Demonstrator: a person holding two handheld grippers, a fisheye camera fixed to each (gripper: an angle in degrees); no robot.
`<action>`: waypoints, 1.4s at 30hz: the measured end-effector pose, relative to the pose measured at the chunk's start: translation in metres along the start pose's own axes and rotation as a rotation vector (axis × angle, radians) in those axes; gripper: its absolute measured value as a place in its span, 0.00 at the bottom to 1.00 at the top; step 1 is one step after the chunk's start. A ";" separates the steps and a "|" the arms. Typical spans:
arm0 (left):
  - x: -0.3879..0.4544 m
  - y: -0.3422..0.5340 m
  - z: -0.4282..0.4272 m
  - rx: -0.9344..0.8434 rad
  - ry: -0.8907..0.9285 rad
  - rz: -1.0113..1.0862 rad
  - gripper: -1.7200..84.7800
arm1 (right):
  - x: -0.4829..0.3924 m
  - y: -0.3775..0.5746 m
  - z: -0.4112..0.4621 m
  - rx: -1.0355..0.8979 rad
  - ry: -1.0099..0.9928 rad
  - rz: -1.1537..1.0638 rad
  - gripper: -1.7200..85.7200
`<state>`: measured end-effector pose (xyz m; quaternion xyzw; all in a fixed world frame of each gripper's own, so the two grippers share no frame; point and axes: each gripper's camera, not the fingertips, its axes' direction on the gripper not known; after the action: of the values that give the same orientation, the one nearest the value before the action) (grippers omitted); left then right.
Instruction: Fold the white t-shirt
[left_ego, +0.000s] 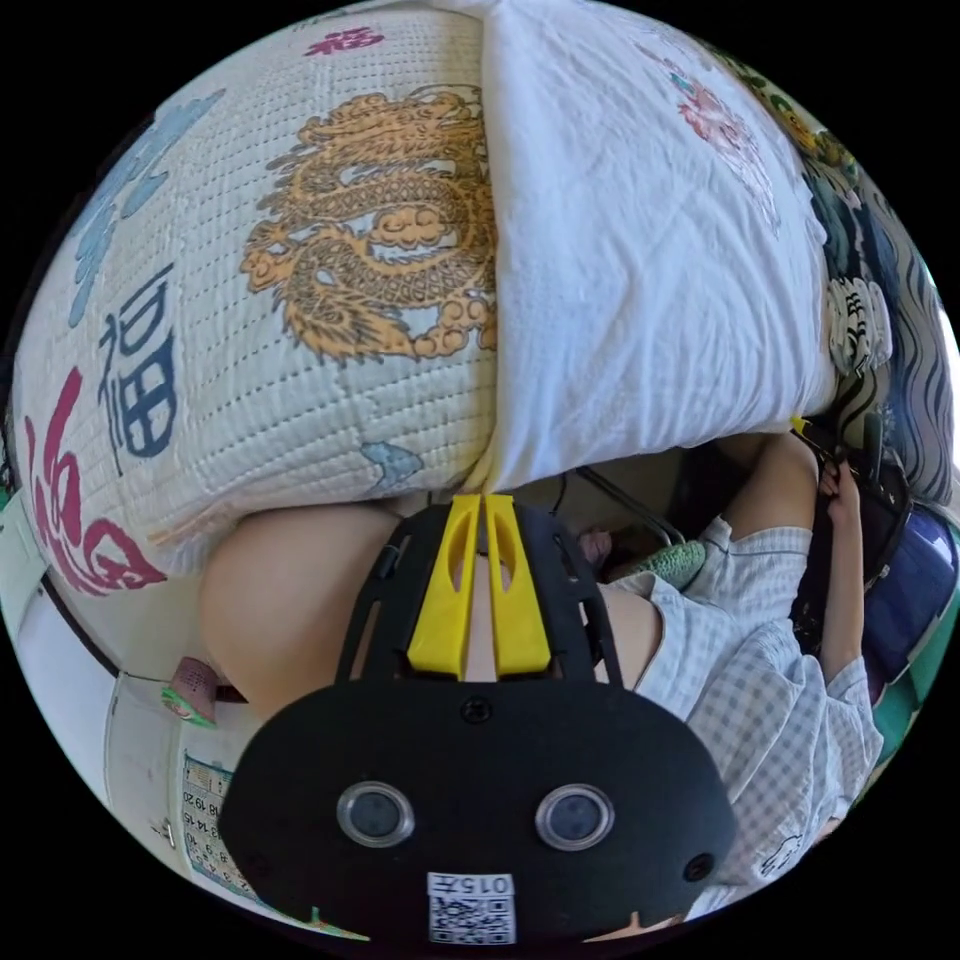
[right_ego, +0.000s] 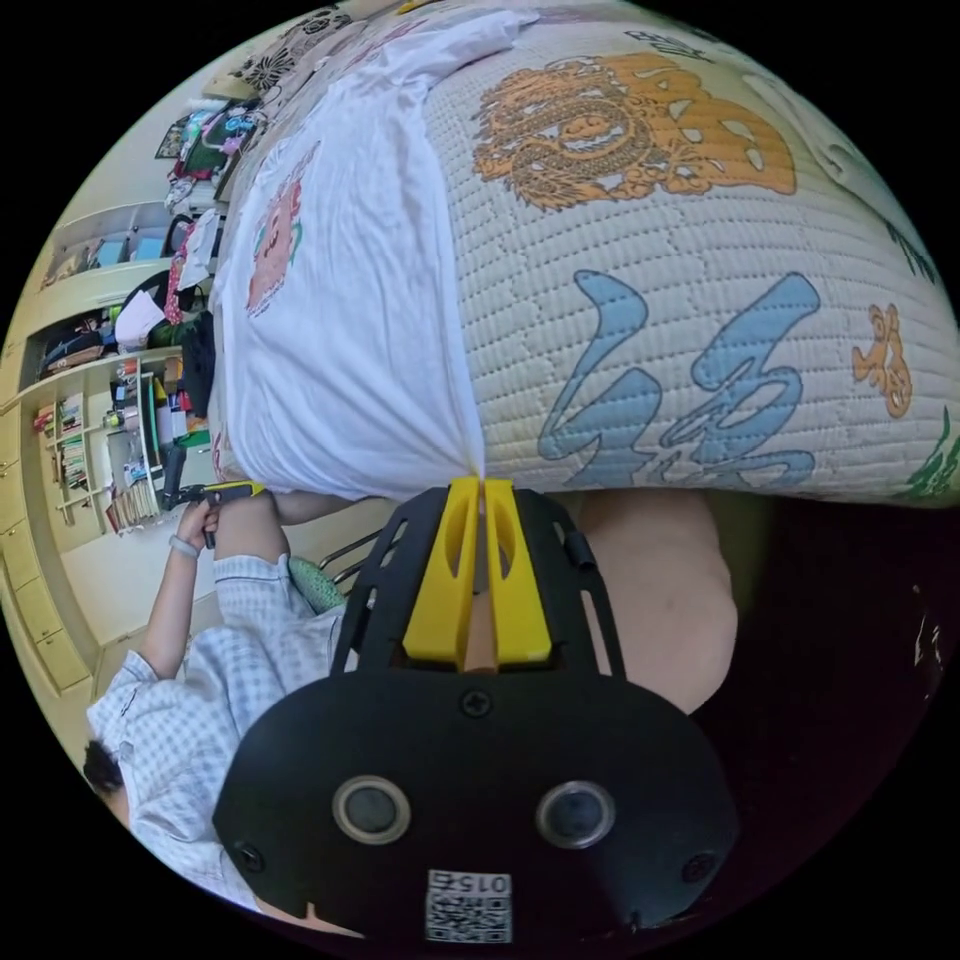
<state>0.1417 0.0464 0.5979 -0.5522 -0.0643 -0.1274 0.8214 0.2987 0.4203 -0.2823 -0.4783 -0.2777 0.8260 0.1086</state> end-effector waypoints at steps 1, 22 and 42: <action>0.004 0.010 -0.004 0.023 -0.008 -0.004 0.03 | 0.001 0.007 0.002 0.001 -0.001 -0.002 0.03; 0.052 0.123 -0.037 0.187 0.080 -0.127 0.02 | 0.000 0.087 0.037 0.074 -0.082 0.134 0.02; 0.262 0.412 -0.192 1.553 -0.280 0.054 0.01 | -0.185 0.338 -0.070 1.145 0.243 -0.240 0.01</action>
<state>0.5017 -0.0195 0.2226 0.1672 -0.2241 0.0446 0.9591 0.4831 0.0849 -0.3648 -0.3999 0.1738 0.7657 0.4728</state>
